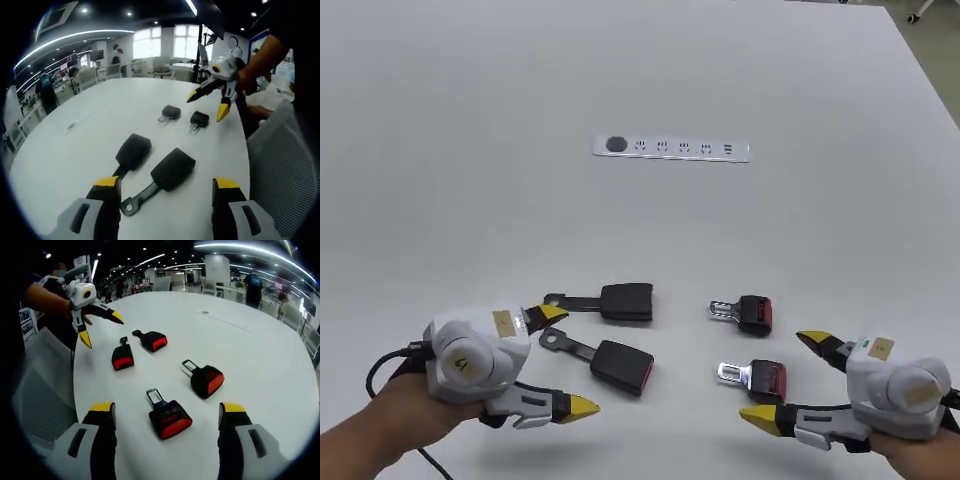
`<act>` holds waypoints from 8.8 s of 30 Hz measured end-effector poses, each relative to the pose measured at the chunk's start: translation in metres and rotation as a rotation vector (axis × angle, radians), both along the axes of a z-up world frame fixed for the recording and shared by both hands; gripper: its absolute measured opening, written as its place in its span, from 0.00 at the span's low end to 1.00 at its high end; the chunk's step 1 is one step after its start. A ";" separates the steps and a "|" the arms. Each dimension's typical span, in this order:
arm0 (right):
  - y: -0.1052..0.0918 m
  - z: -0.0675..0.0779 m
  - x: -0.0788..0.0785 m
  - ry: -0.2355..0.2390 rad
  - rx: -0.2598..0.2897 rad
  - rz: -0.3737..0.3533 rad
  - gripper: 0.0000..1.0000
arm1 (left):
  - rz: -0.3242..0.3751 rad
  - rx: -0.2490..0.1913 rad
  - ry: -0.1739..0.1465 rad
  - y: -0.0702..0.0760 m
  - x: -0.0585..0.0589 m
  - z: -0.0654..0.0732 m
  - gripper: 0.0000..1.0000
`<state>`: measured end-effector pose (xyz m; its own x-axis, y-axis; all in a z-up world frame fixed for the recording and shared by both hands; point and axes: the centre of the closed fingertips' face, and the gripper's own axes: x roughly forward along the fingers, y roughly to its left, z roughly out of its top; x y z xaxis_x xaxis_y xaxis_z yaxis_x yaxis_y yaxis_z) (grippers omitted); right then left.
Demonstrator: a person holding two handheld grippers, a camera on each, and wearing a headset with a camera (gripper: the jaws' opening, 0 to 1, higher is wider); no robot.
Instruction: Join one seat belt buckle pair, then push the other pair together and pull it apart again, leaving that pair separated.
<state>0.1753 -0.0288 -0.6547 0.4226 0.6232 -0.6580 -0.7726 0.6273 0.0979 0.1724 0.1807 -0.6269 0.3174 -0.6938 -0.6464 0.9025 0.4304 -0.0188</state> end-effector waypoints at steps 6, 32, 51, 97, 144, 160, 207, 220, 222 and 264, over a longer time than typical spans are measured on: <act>0.003 -0.010 -0.004 0.038 -0.014 0.067 0.84 | -0.065 0.018 0.005 -0.008 0.004 -0.008 0.73; -0.004 -0.031 -0.008 0.121 -0.085 0.250 0.61 | -0.396 0.197 -0.015 -0.029 0.012 -0.062 0.56; -0.002 -0.037 -0.007 0.079 -0.163 0.374 0.35 | -0.335 0.191 0.050 -0.031 0.011 -0.066 0.36; 0.037 -0.045 0.001 0.104 -0.196 0.455 0.34 | -0.242 0.235 0.096 -0.031 0.012 -0.063 0.35; 0.100 -0.038 0.006 0.054 -0.118 0.515 0.33 | -0.248 0.243 0.088 -0.032 0.014 -0.064 0.34; 0.114 -0.036 0.006 0.051 -0.106 0.502 0.33 | -0.288 0.256 0.085 -0.033 0.013 -0.063 0.33; 0.122 -0.037 0.004 0.017 -0.149 0.489 0.33 | -0.422 0.279 0.092 -0.027 0.010 -0.066 0.33; 0.121 -0.040 0.003 -0.012 -0.126 0.498 0.32 | -0.464 0.283 0.095 -0.025 0.008 -0.066 0.33; 0.121 -0.039 0.002 -0.015 -0.121 0.497 0.32 | -0.463 0.276 0.096 -0.025 0.008 -0.066 0.33; 0.118 -0.035 -0.007 -0.013 -0.038 0.473 0.32 | -0.427 0.153 0.096 -0.025 -0.002 -0.068 0.32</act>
<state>0.1685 0.0893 -0.6893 0.1066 0.7250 -0.6804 -0.9754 0.2090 0.0698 0.1703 0.1556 -0.6946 -0.0422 -0.6437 -0.7641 0.9968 0.0247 -0.0759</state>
